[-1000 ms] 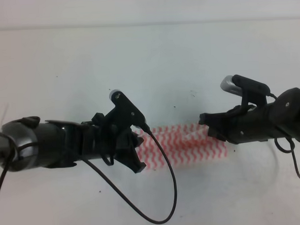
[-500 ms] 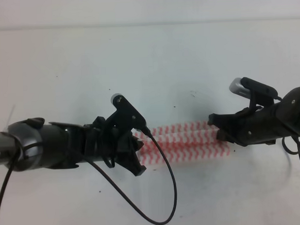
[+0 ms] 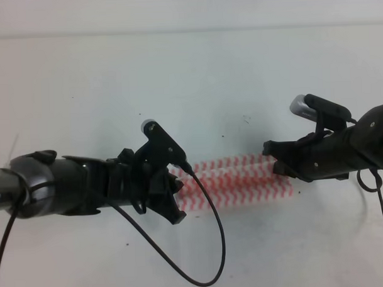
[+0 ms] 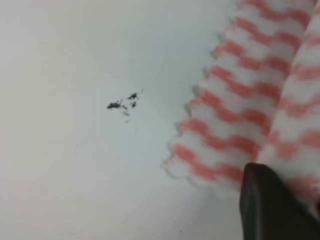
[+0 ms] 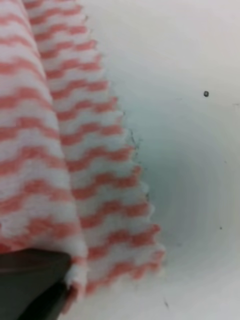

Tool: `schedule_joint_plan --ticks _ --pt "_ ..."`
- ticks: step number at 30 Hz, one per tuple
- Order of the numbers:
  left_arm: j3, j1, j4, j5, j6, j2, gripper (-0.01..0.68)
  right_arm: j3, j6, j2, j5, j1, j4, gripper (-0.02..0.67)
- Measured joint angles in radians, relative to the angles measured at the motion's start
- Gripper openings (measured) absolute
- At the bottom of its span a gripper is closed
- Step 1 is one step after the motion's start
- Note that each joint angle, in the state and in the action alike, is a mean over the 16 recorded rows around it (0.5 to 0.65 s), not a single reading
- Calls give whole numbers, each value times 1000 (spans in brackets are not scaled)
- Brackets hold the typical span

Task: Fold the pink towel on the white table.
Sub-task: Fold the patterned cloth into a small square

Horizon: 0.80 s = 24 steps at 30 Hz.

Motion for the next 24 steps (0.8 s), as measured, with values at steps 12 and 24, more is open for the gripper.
schedule_joint_plan --ticks 12,24 --pt "-61 0 5 -83 -1 0 193 -1 -1 3 5 0 -1 -20" --pt "-114 0 20 -35 -100 -32 151 -1 -1 5 5 1 -1 -21"
